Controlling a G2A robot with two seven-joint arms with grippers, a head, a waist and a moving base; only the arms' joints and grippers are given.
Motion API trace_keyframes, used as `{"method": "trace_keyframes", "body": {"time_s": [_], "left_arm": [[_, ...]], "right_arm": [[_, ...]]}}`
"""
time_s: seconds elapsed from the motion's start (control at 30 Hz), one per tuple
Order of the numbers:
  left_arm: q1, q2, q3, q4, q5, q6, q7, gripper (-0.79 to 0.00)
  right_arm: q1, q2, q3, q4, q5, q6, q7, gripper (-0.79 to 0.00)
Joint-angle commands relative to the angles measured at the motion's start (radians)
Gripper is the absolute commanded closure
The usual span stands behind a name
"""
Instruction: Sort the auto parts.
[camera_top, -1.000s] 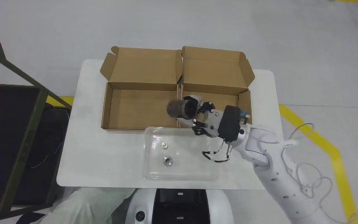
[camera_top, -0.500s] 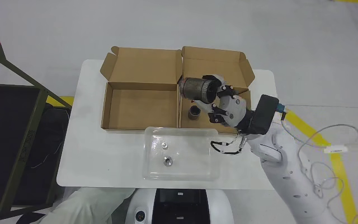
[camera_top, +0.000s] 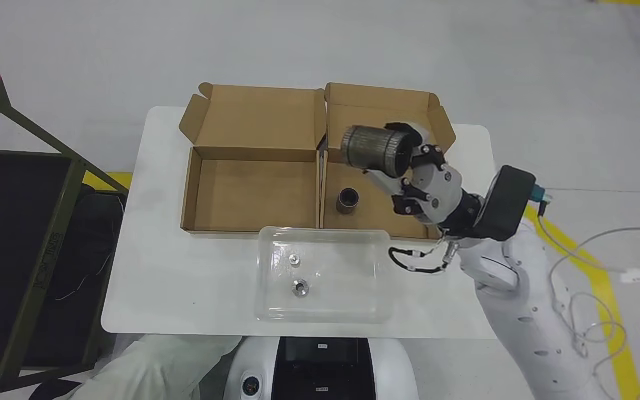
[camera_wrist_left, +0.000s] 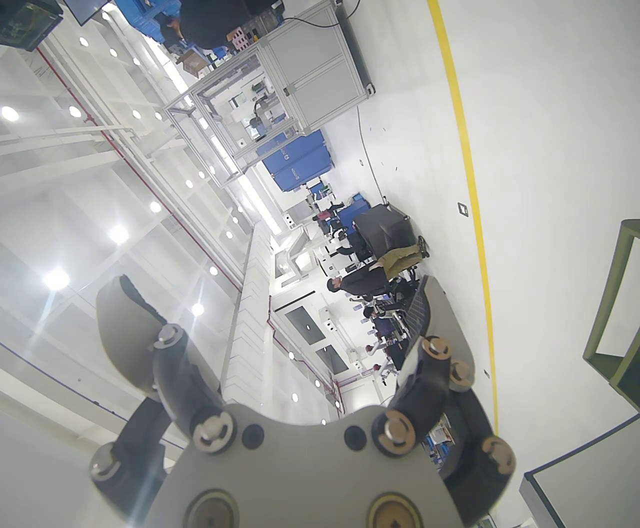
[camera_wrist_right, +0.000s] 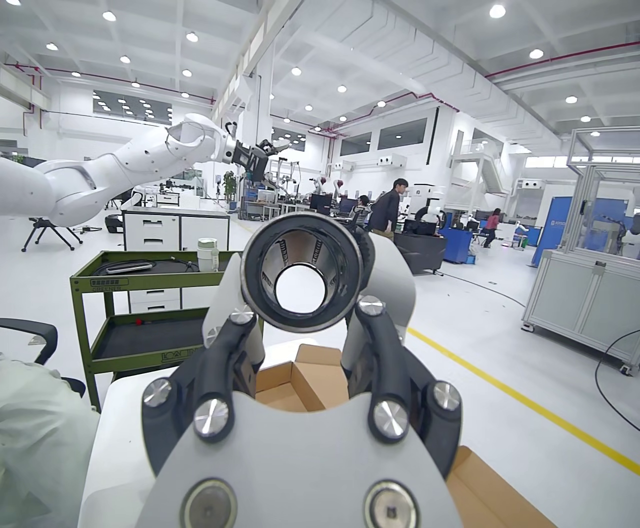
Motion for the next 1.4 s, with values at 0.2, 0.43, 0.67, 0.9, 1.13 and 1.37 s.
{"method": "trace_keyframes", "body": {"time_s": [0.2, 0.43, 0.67, 0.9, 1.13, 1.37], "left_arm": [[0.000, 0.000, 0.000, 0.000, 0.000, 0.000, 0.000, -0.785], [0.000, 0.000, 0.000, 0.000, 0.000, 0.000, 0.000, -0.785], [0.000, 0.000, 0.000, 0.000, 0.000, 0.000, 0.000, -0.785], [0.000, 0.000, 0.000, 0.000, 0.000, 0.000, 0.000, -0.785], [0.000, 0.000, 0.000, 0.000, 0.000, 0.000, 0.000, -0.785], [0.000, 0.000, 0.000, 0.000, 0.000, 0.000, 0.000, -0.785]], "right_arm": [[-0.003, -0.001, -0.005, 0.003, -0.036, -0.006, 0.020, 0.000], [-0.011, -0.002, -0.029, 0.023, -0.111, 0.004, 0.070, 0.000], [-0.005, -0.003, -0.046, 0.084, -0.153, 0.017, 0.119, 0.000], [0.001, -0.003, -0.045, 0.145, -0.188, 0.047, 0.159, 0.000], [0.001, -0.002, -0.030, 0.212, -0.220, 0.083, 0.191, 0.000], [0.004, -0.002, -0.022, 0.263, -0.243, 0.116, 0.207, 0.000]]}}
